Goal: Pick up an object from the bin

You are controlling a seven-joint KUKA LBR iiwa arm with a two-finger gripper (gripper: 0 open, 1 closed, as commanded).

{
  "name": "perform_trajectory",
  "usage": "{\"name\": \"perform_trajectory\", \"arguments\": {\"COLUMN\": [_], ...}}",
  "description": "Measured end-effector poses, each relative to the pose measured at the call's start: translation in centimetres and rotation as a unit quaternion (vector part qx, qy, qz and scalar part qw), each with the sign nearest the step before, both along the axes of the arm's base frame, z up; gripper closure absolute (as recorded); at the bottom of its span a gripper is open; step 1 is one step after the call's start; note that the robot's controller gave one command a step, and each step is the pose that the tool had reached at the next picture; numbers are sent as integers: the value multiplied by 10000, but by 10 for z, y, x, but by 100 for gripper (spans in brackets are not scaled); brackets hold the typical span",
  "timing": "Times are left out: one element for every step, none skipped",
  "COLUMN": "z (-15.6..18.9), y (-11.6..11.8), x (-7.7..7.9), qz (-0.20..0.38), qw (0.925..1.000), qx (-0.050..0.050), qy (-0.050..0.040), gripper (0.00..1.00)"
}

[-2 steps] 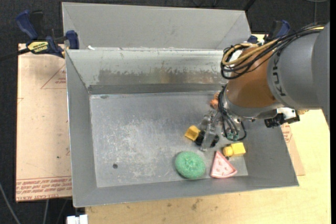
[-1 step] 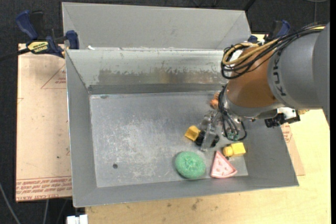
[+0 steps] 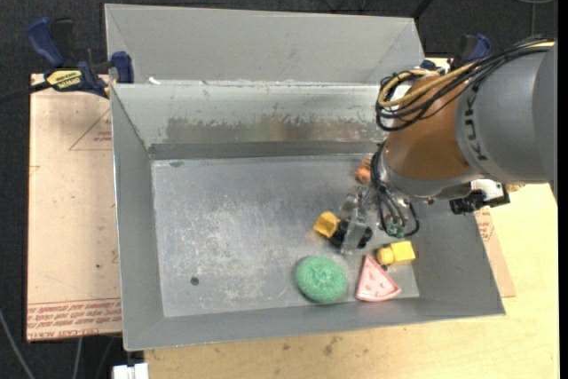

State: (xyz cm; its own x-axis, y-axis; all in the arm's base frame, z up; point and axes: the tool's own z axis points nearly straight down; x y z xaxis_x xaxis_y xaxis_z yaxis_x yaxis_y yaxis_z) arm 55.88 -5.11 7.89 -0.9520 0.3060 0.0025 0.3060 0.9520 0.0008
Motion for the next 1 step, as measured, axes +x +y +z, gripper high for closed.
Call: {"name": "perform_trajectory", "arguments": {"z": [14], "y": [0], "x": [-1], "qz": [4], "qw": [10000], "qx": [1], "qy": [15], "gripper": [100]}}
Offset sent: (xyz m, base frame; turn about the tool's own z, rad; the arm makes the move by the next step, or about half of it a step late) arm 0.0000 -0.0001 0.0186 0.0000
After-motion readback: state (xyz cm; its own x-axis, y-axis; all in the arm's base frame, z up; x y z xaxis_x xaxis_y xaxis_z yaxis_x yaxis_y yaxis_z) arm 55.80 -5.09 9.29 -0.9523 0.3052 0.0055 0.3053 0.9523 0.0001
